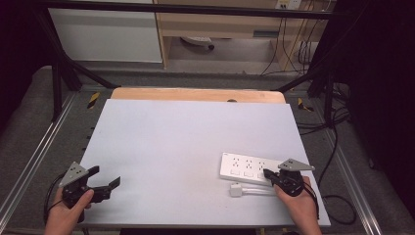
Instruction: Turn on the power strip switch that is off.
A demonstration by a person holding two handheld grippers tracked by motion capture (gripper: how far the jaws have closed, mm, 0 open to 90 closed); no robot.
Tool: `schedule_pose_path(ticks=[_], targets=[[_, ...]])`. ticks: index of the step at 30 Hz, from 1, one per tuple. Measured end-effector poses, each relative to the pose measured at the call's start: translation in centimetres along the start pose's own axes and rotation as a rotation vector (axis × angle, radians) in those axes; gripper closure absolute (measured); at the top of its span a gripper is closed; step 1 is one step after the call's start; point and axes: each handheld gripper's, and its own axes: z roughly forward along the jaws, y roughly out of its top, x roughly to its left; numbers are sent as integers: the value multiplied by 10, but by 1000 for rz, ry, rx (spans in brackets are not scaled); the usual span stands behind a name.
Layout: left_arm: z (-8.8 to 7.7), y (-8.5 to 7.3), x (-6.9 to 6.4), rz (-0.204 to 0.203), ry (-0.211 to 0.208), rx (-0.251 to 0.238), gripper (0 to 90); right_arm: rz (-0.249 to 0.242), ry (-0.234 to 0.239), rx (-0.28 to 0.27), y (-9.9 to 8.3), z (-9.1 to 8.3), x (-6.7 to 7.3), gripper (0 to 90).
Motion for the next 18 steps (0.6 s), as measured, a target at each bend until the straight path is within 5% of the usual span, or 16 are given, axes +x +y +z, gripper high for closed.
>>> schedule_pose_path(ticks=[18], targets=[[0,0,0,3,2,-1,75,-10,14,-70,6,-3,2,900]])
